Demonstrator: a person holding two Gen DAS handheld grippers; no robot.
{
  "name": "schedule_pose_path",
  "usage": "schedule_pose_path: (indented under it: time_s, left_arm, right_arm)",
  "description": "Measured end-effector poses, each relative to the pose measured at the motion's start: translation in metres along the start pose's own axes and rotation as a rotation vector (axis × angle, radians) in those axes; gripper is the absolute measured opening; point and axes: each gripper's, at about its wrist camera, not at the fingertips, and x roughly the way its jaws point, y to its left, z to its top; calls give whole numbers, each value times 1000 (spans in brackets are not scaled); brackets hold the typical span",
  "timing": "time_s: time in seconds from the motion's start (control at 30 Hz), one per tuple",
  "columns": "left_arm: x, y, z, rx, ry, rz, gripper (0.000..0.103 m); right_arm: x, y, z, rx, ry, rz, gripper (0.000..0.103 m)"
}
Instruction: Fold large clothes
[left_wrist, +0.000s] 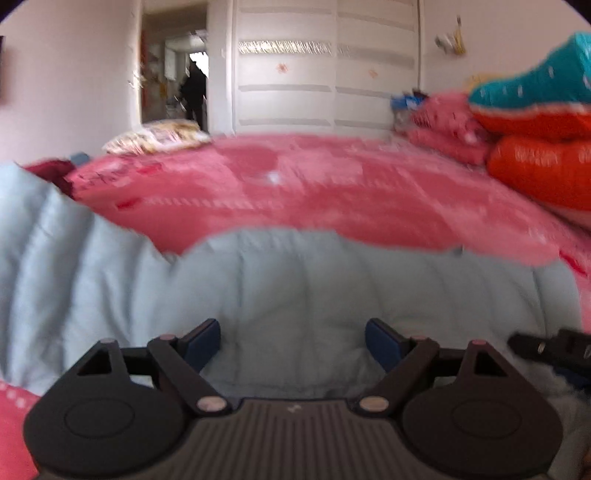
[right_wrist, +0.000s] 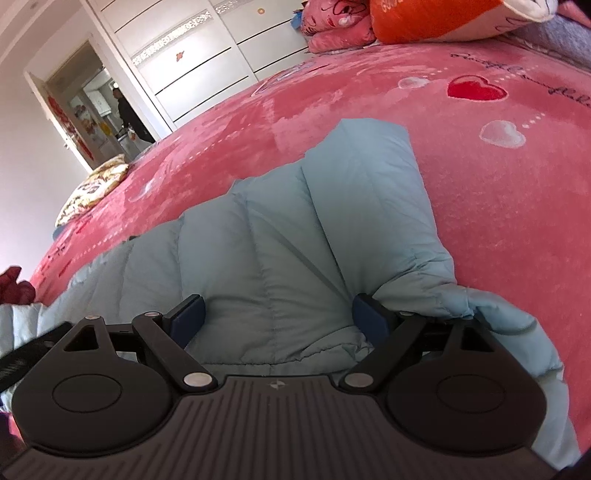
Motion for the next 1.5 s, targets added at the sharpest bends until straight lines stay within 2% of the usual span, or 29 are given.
schedule_pose_path:
  time_s: [0.1, 0.4, 0.5, 0.67, 0.9, 1.03, 1.23, 1.5]
  left_arm:
    - [12, 4, -6, -22, 32, -21, 87]
    - [14, 1, -13, 8, 32, -22, 89]
    - [-6, 10, -7, -33, 26, -37, 84]
    - [-60, 42, -5, -112, -27, -52, 84]
    - [-120, 117, -13, -188, -20, 28, 84]
    - [-143, 161, -18, -215, -13, 113, 85]
    - [-167, 210, -26, -273, -17, 189, 85]
    - [-187, 244, -44, -324, -10, 205, 85]
  right_arm:
    - [1, 0, 0, -22, 0, -9, 103]
    - [4, 2, 1, -73, -17, -32, 103]
    - [2, -4, 3, -55, -26, -12, 103]
    - [-5, -10, 5, -4, -30, 16, 103]
    - [-28, 5, 5, -65, -22, -30, 103]
    - [-47, 15, -2, -110, -35, -32, 103]
    - [-73, 20, -22, -81, 0, 16, 103]
    - [-113, 57, -60, -116, 23, 97, 103]
